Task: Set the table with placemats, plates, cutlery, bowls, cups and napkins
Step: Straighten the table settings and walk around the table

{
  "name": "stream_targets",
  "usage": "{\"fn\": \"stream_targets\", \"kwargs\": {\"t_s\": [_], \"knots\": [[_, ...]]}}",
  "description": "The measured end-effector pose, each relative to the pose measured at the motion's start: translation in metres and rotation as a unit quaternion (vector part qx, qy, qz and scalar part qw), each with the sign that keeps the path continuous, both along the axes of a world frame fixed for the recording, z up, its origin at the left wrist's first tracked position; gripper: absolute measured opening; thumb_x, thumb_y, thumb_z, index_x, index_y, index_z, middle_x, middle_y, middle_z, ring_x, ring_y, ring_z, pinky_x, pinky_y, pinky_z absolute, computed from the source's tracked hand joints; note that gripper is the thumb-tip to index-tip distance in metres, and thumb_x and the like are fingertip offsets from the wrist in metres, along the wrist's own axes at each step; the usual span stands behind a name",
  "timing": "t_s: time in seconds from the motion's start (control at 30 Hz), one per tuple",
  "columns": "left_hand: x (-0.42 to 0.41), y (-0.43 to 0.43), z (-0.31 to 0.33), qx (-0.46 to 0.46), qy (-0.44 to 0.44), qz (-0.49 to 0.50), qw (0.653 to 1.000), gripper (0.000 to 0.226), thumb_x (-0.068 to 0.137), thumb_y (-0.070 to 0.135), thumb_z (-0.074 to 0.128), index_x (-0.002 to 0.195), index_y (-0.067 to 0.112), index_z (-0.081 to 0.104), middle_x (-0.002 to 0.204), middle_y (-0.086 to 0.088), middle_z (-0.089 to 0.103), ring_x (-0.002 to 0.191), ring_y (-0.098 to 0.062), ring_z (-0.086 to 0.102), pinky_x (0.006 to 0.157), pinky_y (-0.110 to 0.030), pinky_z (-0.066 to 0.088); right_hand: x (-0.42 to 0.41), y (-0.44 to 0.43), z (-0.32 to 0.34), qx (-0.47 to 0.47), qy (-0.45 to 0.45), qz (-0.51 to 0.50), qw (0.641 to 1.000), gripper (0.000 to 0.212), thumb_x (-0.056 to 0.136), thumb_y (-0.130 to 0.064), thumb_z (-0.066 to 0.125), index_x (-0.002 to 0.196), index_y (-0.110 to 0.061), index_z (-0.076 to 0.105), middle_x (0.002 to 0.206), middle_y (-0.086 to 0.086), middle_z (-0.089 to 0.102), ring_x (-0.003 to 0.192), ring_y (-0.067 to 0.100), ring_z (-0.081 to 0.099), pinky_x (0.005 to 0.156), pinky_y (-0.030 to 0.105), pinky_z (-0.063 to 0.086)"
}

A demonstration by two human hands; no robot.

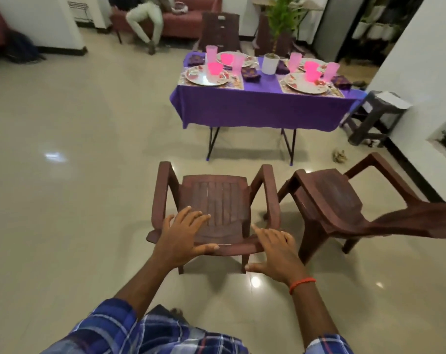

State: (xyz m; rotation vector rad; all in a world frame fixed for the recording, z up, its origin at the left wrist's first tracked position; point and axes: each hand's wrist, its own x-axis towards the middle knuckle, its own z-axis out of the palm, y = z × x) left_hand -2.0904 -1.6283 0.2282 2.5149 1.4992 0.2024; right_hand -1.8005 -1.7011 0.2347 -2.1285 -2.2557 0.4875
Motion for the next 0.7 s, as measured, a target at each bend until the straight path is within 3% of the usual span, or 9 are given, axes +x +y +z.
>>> {"fn": "stream_targets", "kwargs": {"t_s": [0.17, 0.3, 0.37, 0.53, 0.63, 0.7], "knots": [[-0.005, -0.007, -0.005, 0.002, 0.003, 0.003, 1.0, 0.108, 0.07, 0.102, 0.036, 0.151, 0.032, 0.045, 0.156, 0.003, 0.045, 0.153, -0.027, 0.025, 0.118, -0.056, 0.028, 0.004, 0.009, -0.009, 0.022, -0.057, 0.04, 0.997, 0.073, 0.085, -0.063, 0.064, 0.149, -0.039, 0.038, 0.143, -0.011, 0.052, 0.136, 0.016, 0.042, 0.114, 0.038, 0.021], [-0.003, 0.001, -0.004, 0.02, 0.022, 0.006, 1.0, 0.107, 0.065, 0.105, 0.036, 0.141, 0.033, 0.057, 0.149, 0.0, 0.053, 0.149, -0.031, 0.034, 0.111, -0.064, 0.036, 0.003, 0.025, -0.017, 0.045, -0.094, 0.037, 0.994, 0.032, 0.097, -0.042, 0.059, 0.129, -0.039, 0.059, 0.119, -0.013, 0.068, 0.117, 0.016, 0.058, 0.11, 0.04, 0.034], [-0.003, 0.008, -0.004, 0.041, 0.015, 0.009, 0.999, 0.101, 0.065, 0.104, 0.039, 0.132, 0.033, 0.064, 0.143, -0.001, 0.058, 0.145, -0.033, 0.041, 0.106, -0.068, 0.04, 0.002, 0.035, -0.021, 0.067, -0.11, 0.025, 0.991, 0.02, 0.096, -0.043, 0.06, 0.114, -0.037, 0.067, 0.103, -0.014, 0.072, 0.107, 0.016, 0.064, 0.106, 0.04, 0.038], [-0.007, 0.05, 0.005, 0.069, 0.015, 0.014, 0.997, 0.101, 0.064, 0.104, 0.039, 0.127, 0.031, 0.069, 0.141, -0.003, 0.059, 0.144, -0.034, 0.041, 0.107, -0.07, 0.035, -0.001, 0.066, -0.011, 0.117, -0.122, 0.022, 0.985, 0.012, 0.09, -0.044, 0.07, 0.092, -0.033, 0.073, 0.08, -0.014, 0.07, 0.087, 0.012, 0.067, 0.099, 0.037, 0.046], [-0.009, 0.085, 0.012, 0.096, 0.008, 0.016, 0.995, 0.103, 0.063, 0.105, 0.039, 0.124, 0.029, 0.071, 0.14, -0.002, 0.06, 0.144, -0.032, 0.04, 0.108, -0.068, 0.034, -0.004, 0.095, 0.005, 0.167, -0.101, 0.018, 0.981, 0.01, 0.084, -0.042, 0.075, 0.084, -0.032, 0.074, 0.074, -0.014, 0.07, 0.082, 0.012, 0.068, 0.094, 0.037, 0.05], [-0.009, 0.115, 0.021, 0.113, -0.006, 0.019, 0.993, 0.102, 0.063, 0.105, 0.039, 0.122, 0.028, 0.073, 0.14, -0.002, 0.06, 0.145, -0.031, 0.038, 0.109, -0.069, 0.032, -0.003, 0.123, 0.013, 0.19, -0.096, 0.021, 0.977, 0.011, 0.088, -0.041, 0.068, 0.086, -0.032, 0.074, 0.076, -0.014, 0.07, 0.082, 0.01, 0.068, 0.093, 0.035, 0.047]]}}
